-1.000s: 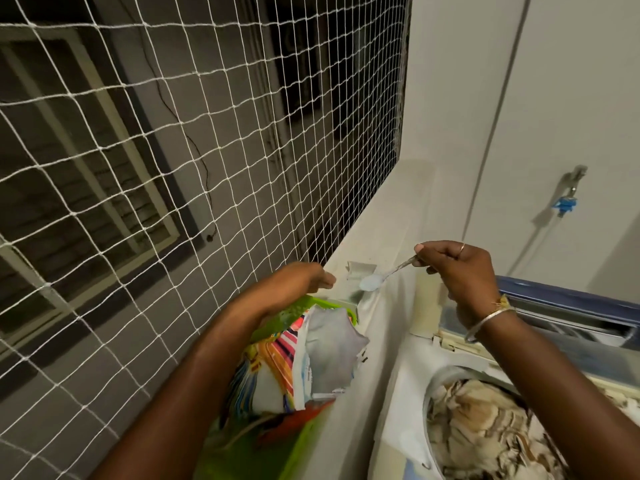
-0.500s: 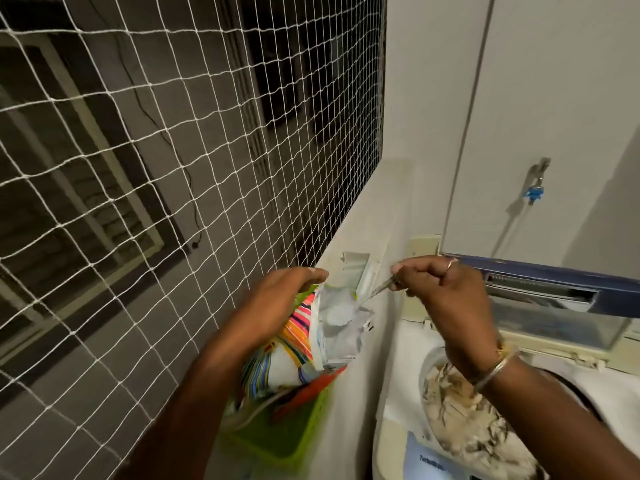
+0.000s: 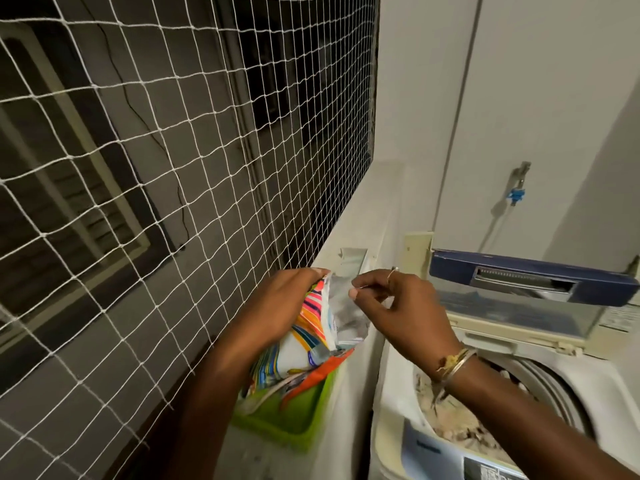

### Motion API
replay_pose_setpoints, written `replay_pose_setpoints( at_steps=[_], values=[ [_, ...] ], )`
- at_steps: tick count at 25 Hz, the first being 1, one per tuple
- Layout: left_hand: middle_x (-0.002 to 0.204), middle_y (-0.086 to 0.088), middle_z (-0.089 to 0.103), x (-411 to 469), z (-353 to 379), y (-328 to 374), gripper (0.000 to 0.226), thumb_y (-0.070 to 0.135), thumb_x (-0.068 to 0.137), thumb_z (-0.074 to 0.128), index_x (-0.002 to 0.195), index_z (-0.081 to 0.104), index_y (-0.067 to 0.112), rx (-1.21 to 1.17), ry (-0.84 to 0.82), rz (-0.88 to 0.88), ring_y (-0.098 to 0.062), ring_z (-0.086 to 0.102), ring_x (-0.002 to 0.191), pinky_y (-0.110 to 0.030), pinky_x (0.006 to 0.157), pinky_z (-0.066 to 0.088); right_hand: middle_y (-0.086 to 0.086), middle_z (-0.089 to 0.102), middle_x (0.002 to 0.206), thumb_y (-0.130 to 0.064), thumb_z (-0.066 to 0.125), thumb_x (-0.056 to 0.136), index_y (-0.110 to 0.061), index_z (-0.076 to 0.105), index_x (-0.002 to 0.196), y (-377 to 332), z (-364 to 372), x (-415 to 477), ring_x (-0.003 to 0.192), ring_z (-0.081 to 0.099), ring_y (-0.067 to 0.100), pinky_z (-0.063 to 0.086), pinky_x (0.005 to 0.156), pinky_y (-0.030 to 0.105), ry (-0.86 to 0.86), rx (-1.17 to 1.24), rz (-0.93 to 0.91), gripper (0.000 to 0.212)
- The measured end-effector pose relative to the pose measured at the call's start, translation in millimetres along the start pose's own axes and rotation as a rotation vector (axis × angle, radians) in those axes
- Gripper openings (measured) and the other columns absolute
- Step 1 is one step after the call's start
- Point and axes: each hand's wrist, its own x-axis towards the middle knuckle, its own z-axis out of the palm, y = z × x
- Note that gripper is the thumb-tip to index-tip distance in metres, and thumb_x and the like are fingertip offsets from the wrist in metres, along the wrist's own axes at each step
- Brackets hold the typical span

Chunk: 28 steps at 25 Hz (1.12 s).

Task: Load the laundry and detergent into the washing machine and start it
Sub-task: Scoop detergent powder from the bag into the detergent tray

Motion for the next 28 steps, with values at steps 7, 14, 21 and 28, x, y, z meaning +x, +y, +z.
replay_pose_setpoints(
  at_steps=[7,14,21,28],
  values=[
    [0.112,0.018,0.07,-4,11,4,0.039,0.053,0.084,0.047,0.112,0.071,0.039,-0.037,0.082,0.061,-0.003,0.065,0.105,-0.04,0.103,0.047,-0.015,0.07,0.071,-0.036,0.071,0.087,-0.03,0.076,0.093,11,-4,-7,0.074,0.064,-0.003,0.047,0.065,0.01,0.009,0.091,0.037,0.009],
    [0.135,0.009,0.059,-20,49,34,0.041,0.035,0.096,0.042,0.133,0.058,0.026,0.268,0.326,0.434,-0.009,0.048,0.131,-0.038,0.111,0.037,-0.013,0.072,0.076,-0.038,0.068,0.089,-0.031,0.075,0.091,17,-11,-2,0.075,0.067,0.001,0.049,0.062,0.012,0.075,0.199,0.06,0.01],
    [0.151,-0.005,0.044,7,107,51,0.055,0.028,0.094,0.028,0.145,0.042,0.013,0.623,0.311,0.498,-0.024,0.029,0.146,-0.042,0.122,0.012,-0.01,0.075,0.08,-0.025,0.065,0.093,-0.026,0.075,0.094,44,-31,19,0.076,0.07,0.003,0.054,0.07,0.021,0.072,0.328,0.105,0.01],
    [0.158,-0.01,0.032,41,157,53,0.067,0.032,0.09,0.014,0.151,0.03,0.009,0.666,0.356,0.397,-0.025,0.026,0.147,-0.041,0.123,0.012,-0.009,0.075,0.085,-0.026,0.068,0.091,-0.025,0.075,0.098,92,-49,47,0.08,0.071,0.005,0.058,0.077,0.029,0.059,0.338,0.144,0.009]
  ],
)
